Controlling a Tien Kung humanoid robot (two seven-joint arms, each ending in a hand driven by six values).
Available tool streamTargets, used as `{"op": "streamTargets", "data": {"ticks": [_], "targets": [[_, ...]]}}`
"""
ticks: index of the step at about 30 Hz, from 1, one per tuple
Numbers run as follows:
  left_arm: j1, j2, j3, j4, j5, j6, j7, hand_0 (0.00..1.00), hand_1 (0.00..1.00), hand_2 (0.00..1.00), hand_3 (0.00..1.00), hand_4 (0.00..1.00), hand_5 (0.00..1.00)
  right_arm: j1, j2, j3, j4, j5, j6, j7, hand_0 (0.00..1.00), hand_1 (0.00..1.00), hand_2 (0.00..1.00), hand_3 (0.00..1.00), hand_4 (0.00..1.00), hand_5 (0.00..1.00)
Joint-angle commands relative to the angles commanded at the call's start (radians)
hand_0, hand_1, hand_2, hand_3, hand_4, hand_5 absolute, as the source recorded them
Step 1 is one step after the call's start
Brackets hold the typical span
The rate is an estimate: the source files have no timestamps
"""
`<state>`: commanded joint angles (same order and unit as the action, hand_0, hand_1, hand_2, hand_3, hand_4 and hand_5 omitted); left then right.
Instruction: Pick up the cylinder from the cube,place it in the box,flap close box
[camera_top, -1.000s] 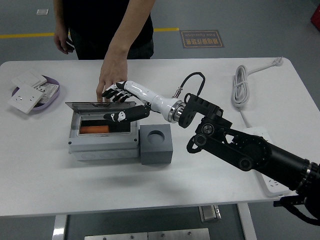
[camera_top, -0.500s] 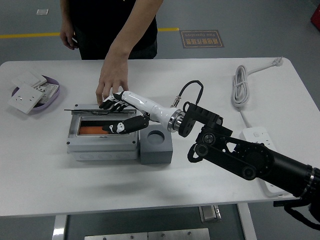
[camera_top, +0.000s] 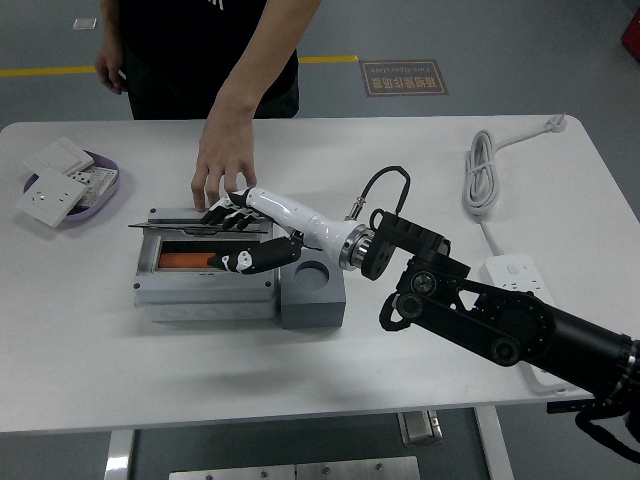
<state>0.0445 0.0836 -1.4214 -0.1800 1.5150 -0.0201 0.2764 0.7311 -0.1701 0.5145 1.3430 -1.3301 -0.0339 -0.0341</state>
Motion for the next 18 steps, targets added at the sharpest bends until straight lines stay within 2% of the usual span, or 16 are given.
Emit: {"op": "streamTargets", "data": {"ticks": [11,18], "targets": [[0.000,-0.002,0.001,0.000,-0.001,0.001,0.000,0.600,0.572,0.579,0.568,0.593,0.170,-0.009,-0.003,0.001,0.003,0.012,-0.005,0.003,0.677,0.713,0.739,0.699,0.818,0.317],[0.002,-0.001,-0.002,0.000,0.003,0.000,0.002,0.599,0.572,0.579,0.567,0.590,0.166,-0.044,-0.048,0.109,0.011,-0.009,-0.001,0.000,0.677,0.715,0.739,0.698,0.802,0.305]]}}
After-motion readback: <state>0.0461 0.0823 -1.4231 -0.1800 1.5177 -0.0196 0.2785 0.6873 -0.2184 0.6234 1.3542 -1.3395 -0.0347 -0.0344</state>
